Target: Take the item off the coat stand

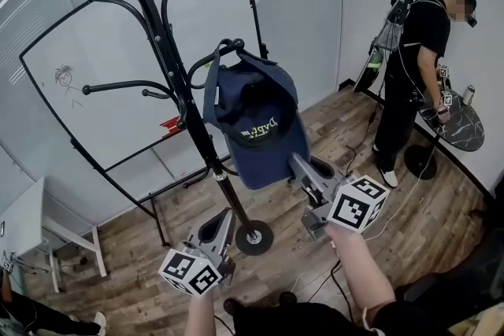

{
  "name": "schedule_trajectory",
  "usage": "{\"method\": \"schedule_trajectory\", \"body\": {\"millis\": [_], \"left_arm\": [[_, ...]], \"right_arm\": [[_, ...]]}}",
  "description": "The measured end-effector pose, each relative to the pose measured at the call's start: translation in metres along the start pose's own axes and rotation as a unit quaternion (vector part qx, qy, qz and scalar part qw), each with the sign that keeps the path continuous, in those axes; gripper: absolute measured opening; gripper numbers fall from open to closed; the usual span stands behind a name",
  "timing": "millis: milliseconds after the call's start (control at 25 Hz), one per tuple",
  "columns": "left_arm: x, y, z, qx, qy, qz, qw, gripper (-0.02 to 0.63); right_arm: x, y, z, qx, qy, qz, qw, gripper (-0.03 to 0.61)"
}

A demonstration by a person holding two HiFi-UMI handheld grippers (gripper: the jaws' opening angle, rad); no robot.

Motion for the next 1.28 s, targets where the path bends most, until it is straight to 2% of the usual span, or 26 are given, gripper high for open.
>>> {"method": "schedule_trajectory", "body": {"millis": [280, 680, 1280], "left_arm": [[0.004, -0.002, -0.001, 0.003, 0.003, -0.006, 1.0000, 0.014], [0.007, 0.007, -0.017, -0.017, 0.007, -0.013, 0.9997, 0.014], [0.015, 0.013, -0.023, -0.024, 0.012, -0.023, 0.9994, 0.014]], "right_arm": [[0.008, -0.003, 0.010, 0.005, 0.019, 0.003, 1.000, 0.044], [0.024, -0.013, 0.016, 0.016, 0.020, 0.043, 0.999, 0.048], [0.029, -0.016, 0.018, 0.011, 0.014, 0.055, 0.998, 0.048]]}}
Point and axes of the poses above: the fingertips, and each gripper's own axes: z forward along the fingers, y to its left, x out of its underside, the point moved 3 cm from there along -z, backward along the fingers, and after that the axes turned 2 degrees about y, right-handed, at the moved point
